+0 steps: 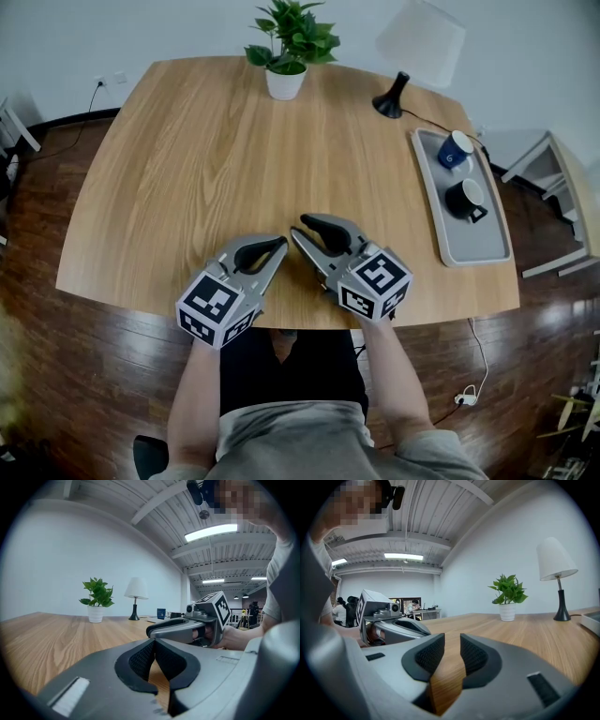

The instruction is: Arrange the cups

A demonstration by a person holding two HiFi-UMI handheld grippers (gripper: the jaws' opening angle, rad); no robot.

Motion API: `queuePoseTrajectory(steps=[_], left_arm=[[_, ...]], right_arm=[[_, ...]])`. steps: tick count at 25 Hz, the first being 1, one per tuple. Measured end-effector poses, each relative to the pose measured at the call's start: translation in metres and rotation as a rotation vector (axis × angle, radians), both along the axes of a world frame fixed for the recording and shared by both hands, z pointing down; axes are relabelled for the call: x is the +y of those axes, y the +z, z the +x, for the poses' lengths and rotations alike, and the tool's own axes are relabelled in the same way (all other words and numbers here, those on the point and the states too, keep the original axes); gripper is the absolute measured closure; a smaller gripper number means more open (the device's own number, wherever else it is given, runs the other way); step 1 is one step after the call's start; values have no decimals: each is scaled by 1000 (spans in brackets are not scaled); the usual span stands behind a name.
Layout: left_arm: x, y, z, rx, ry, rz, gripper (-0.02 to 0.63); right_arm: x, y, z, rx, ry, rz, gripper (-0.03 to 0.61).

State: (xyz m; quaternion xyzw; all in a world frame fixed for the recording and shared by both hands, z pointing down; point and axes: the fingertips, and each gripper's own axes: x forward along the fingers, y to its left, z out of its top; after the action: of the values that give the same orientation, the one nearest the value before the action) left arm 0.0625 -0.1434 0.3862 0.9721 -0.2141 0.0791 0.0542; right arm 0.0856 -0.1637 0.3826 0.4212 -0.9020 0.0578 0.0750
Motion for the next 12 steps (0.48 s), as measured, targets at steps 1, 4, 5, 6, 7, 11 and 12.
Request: queuePoseTrajectory(steps=[1, 4, 5, 6, 7, 11, 12], left_arm=[[0, 0, 0, 0, 0, 0, 604], [0, 0, 0, 0, 0, 0, 604], [-1, 0, 0, 0, -1, 0, 604], [-1, 0, 0, 0, -1, 0, 604], [-1, 0, 0, 1, -2, 1, 604], [-1, 0, 0, 4, -6, 2, 604], [-1, 0, 0, 4, -6, 3, 604]], right_arm=[[0, 0, 0, 1, 0, 0, 479], [0, 0, 0, 1, 2, -1, 479], [-1, 0, 0, 2, 2, 0, 479], [-1, 0, 0, 2, 1, 1, 479], [-1, 0, 0, 3, 0, 2, 479], [0, 0, 1, 5, 2, 2, 479], [0, 0, 1, 5, 3, 3, 479]])
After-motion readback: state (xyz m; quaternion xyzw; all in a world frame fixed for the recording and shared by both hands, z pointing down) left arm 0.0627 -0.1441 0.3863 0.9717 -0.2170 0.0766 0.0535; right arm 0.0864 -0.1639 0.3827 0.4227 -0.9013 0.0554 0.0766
